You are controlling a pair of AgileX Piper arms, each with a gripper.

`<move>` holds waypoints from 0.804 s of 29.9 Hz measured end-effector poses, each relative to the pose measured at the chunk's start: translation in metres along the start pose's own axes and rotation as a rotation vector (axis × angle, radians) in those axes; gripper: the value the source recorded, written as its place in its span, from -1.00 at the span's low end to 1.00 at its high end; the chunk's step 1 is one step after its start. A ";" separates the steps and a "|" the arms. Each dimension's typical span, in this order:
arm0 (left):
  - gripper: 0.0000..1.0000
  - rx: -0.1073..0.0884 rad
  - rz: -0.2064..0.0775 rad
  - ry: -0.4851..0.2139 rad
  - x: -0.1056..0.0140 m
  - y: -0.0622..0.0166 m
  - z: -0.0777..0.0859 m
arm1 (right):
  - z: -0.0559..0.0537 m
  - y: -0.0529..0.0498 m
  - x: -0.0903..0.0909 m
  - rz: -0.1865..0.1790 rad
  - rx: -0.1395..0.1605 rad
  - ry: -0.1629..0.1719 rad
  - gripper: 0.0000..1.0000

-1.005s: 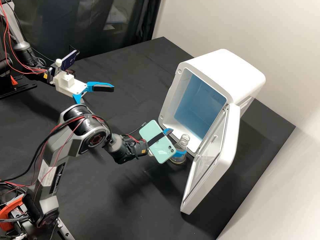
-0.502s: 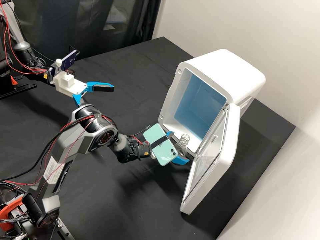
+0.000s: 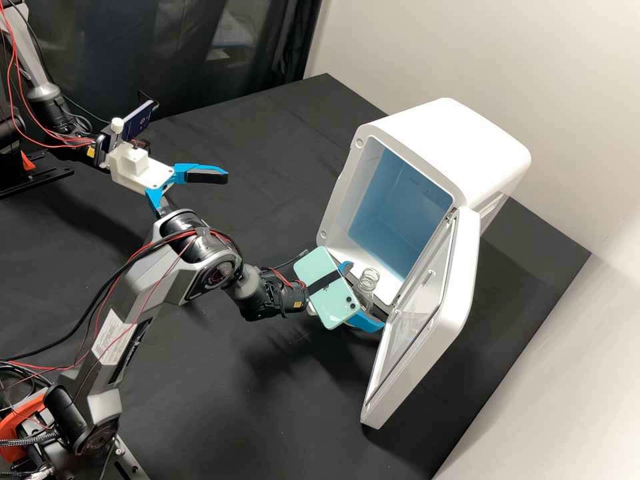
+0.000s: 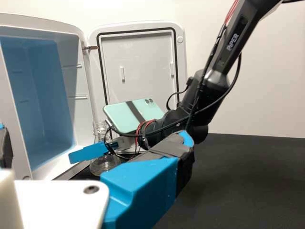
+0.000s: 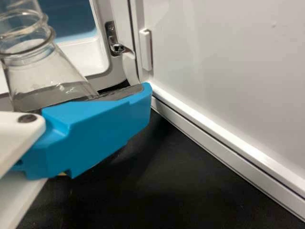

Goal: Place the flask in the incubator

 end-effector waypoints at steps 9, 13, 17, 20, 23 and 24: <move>1.00 0.000 0.000 0.000 0.000 0.0000 0.000 | -0.002 0.001 0.004 0.019 0.004 -0.009 -1.00; 1.00 0.000 0.000 0.000 0.000 0.0000 0.000 | 0.000 -0.001 0.004 0.016 0.005 -0.015 -1.00; 1.00 0.000 0.000 0.000 0.000 0.0000 0.000 | 0.001 -0.002 0.005 0.013 0.003 -0.017 -1.00; 1.00 0.000 0.000 0.000 0.000 0.0000 0.000 | 0.001 -0.002 0.005 0.013 0.003 -0.017 -1.00; 1.00 0.000 0.000 0.000 0.000 0.0000 0.000 | 0.001 -0.002 0.005 0.013 0.003 -0.017 -1.00; 1.00 0.000 0.000 0.000 0.000 0.0000 0.000 | 0.001 -0.002 0.005 0.013 0.003 -0.017 -1.00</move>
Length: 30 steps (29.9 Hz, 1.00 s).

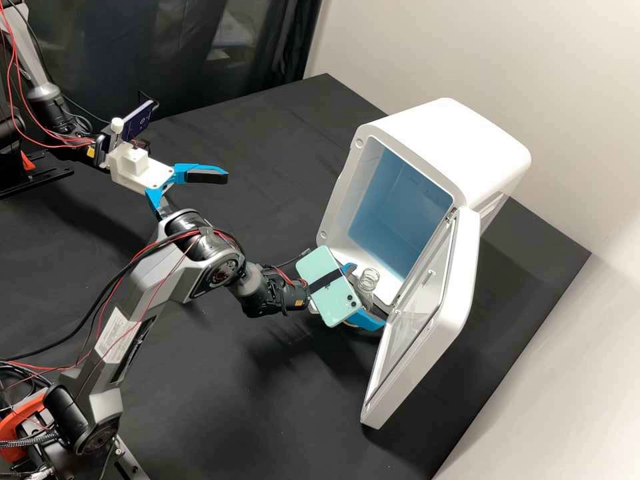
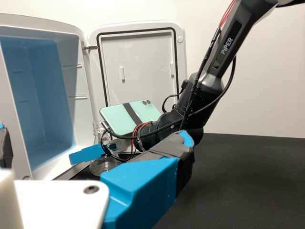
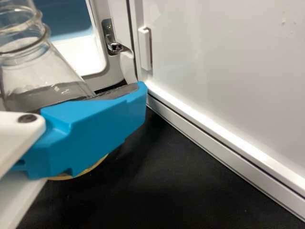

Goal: Place the flask in the incubator

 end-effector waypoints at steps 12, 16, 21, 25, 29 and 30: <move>1.00 0.000 0.000 0.000 0.000 0.0000 0.000 | 0.000 0.000 0.000 0.000 0.000 0.000 -1.00; 1.00 0.000 0.000 0.000 0.000 0.0000 0.000 | 0.000 0.000 0.000 0.000 0.000 0.000 -1.00; 1.00 0.000 0.000 0.000 0.000 0.0000 0.000 | 0.000 0.000 0.000 0.000 0.000 0.000 -1.00; 1.00 0.000 0.000 0.000 0.000 0.0000 0.000 | 0.001 0.000 -0.001 0.000 -0.002 -0.003 -1.00; 1.00 0.000 0.000 0.000 0.000 0.0000 0.000 | 0.002 -0.001 -0.002 0.001 -0.004 -0.002 -1.00; 1.00 0.000 0.000 0.000 0.000 0.0000 0.000 | 0.002 -0.001 -0.002 0.000 -0.004 -0.003 -1.00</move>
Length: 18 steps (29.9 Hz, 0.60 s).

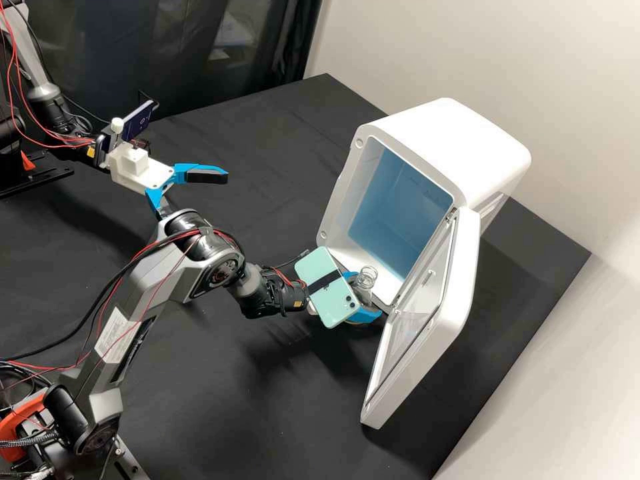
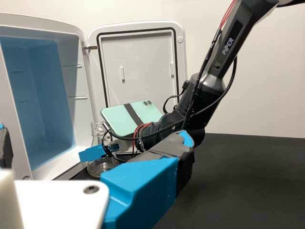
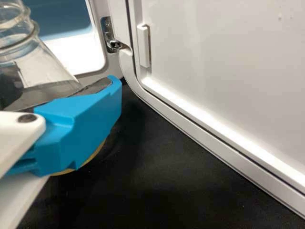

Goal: Place the flask in the incubator

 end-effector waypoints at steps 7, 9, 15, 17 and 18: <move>1.00 0.000 0.000 0.000 0.000 0.0000 0.000 | 0.000 0.000 -0.001 -0.001 -0.001 0.000 -1.00; 1.00 0.000 0.000 0.000 0.000 0.0000 0.000 | 0.001 0.001 -0.004 -0.001 -0.002 -0.001 -1.00; 1.00 0.000 0.000 0.000 0.000 0.0000 0.000 | 0.002 0.012 -0.015 0.002 0.031 -0.001 -1.00; 1.00 0.000 0.000 0.000 0.000 0.0000 0.000 | 0.004 0.022 -0.021 0.014 0.056 0.002 -1.00; 1.00 0.000 0.000 0.000 0.000 0.0000 0.000 | 0.003 0.027 -0.024 0.021 0.066 0.008 -1.00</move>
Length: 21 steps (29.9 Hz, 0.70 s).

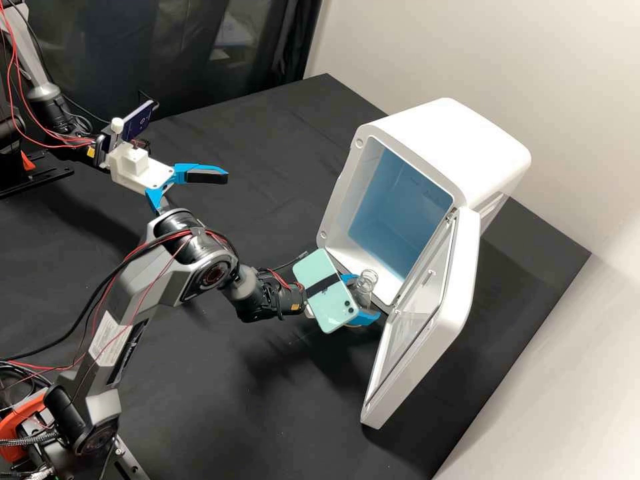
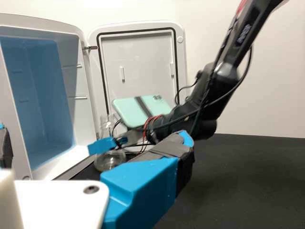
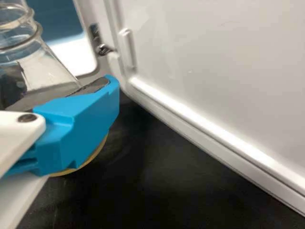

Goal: Place the flask in the incubator

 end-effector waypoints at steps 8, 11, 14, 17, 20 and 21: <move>1.00 0.000 0.000 0.000 0.000 0.0000 0.000 | -0.014 0.026 -0.022 0.046 0.045 0.100 -1.00; 1.00 0.000 0.000 0.000 0.000 0.0000 0.000 | -0.023 0.031 -0.027 0.049 0.034 0.147 -1.00; 1.00 0.000 0.000 0.000 0.000 0.0000 0.000 | -0.028 0.028 -0.030 0.040 0.028 0.165 -1.00; 1.00 0.000 0.000 0.000 0.000 0.0000 0.000 | -0.033 0.023 -0.030 0.027 0.025 0.180 -1.00; 1.00 0.000 0.000 0.000 0.000 0.0000 0.000 | -0.041 0.021 -0.029 0.023 0.027 0.203 -1.00; 1.00 0.000 0.000 0.000 0.000 0.0000 0.000 | -0.045 0.021 -0.028 0.022 0.029 0.211 -1.00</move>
